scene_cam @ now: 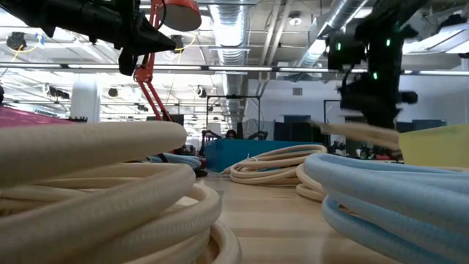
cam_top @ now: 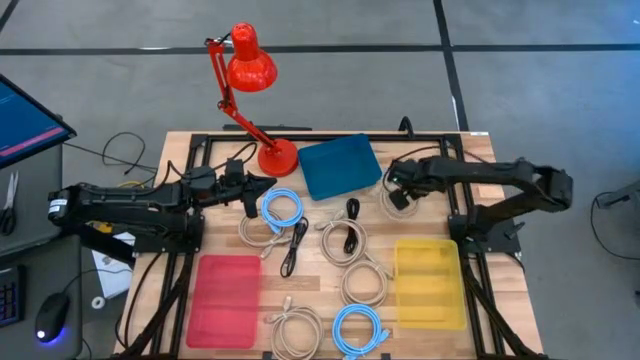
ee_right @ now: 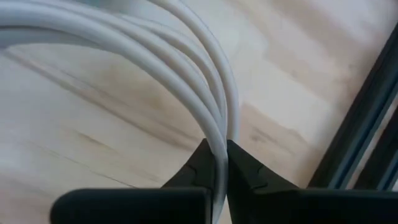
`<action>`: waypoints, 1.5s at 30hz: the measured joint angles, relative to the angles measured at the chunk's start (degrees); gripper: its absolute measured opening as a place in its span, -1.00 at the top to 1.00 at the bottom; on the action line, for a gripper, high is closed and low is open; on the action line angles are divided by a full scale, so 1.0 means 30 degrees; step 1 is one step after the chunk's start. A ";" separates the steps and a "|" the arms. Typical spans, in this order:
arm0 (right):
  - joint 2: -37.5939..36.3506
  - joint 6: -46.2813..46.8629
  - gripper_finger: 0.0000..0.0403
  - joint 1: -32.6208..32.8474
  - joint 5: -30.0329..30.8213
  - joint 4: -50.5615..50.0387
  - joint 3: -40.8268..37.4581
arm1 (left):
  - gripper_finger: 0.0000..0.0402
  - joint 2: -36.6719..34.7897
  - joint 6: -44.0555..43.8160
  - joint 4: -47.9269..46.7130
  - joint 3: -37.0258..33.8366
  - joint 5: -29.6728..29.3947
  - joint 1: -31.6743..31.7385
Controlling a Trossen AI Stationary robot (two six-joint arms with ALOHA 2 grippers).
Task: Sort HDMI cables
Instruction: Put the brown HDMI cable into the blue bin
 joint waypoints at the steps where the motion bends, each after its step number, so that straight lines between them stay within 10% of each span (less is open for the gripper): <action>1: -0.0500 -0.0006 0.97 -0.0084 0.0026 -0.0048 0.0310 | 0.97 0.0000 0.0000 0.0004 0.0000 0.0004 -0.0007; 24: -0.4148 -0.0021 0.97 0.1743 0.1573 0.0240 0.5578 | 0.97 0.0000 0.0000 0.0004 0.0000 -0.0011 -0.0001; 45: 0.4174 -0.4519 0.98 -0.2918 -0.2657 0.9491 0.5600 | 0.97 0.0000 -0.0066 0.0018 -0.0007 -0.0006 0.0000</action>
